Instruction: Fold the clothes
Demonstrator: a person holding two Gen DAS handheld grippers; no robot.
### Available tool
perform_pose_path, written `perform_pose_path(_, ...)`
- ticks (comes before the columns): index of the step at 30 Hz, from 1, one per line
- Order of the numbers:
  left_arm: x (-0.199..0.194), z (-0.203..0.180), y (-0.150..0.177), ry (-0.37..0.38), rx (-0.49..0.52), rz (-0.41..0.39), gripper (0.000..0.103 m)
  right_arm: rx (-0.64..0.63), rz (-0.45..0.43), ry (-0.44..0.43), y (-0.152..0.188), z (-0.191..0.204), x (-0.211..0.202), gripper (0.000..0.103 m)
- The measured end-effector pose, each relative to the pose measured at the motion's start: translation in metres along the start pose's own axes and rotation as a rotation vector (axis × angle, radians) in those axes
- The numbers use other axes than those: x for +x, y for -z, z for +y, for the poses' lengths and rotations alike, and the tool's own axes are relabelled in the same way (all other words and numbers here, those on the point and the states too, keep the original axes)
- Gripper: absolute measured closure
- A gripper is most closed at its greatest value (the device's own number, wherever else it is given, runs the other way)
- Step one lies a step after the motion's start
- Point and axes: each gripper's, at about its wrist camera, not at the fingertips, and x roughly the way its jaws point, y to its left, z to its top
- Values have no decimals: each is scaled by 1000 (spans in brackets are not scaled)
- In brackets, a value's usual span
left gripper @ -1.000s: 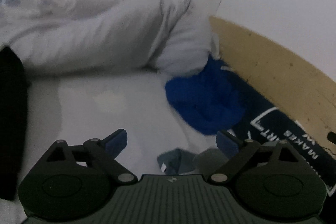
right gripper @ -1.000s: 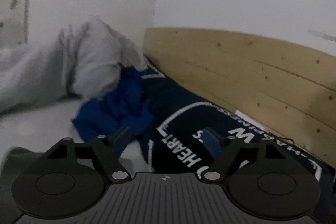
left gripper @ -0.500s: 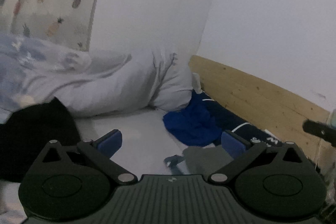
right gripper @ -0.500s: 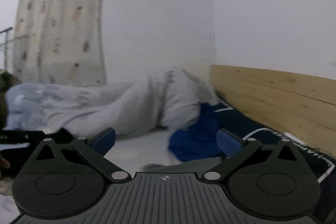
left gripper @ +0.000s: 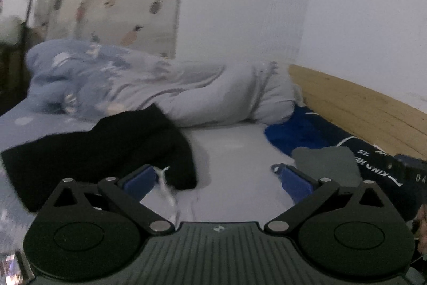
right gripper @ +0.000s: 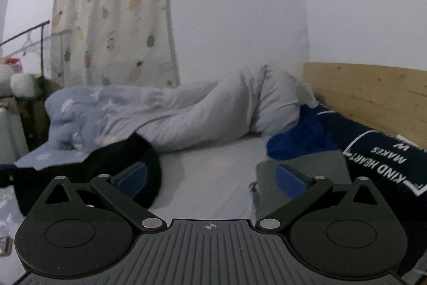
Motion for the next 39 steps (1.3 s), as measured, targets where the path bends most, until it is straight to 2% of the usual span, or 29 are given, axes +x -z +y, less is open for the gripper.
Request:
perform_pose_path(5, -15, 18, 26, -55, -24, 6, 0, -23, 38, -17, 40, 30, 5, 0)
perform_pose_path(11, -34, 31, 55, -118, 19, 49, 0, -49, 73, -32, 85, 64, 10, 0)
perform_pose_path(16, -35, 33, 69, -115, 50, 85, 0, -34, 100, -5, 114, 77, 14, 0)
perform_pose_path(20, -30, 34, 79, -122, 78, 97, 0, -16, 114, -16, 139, 77, 17, 0)
perform_pose_path(23, -31, 35, 90, -148, 99, 102, 0, -28, 130, -16, 146, 78, 21, 0)
perform_pose_path(26, -31, 38, 92, -172, 74, 110, 0, -39, 145, -15, 154, 78, 25, 0)
perform_pose_path(31, -33, 39, 94, -169, 48, 110, 0, -57, 171, -13, 167, 79, 31, 0)
perform_pose_path(39, -33, 37, 102, -179, 66, 134, 0, -65, 181, -15, 174, 79, 35, 0)
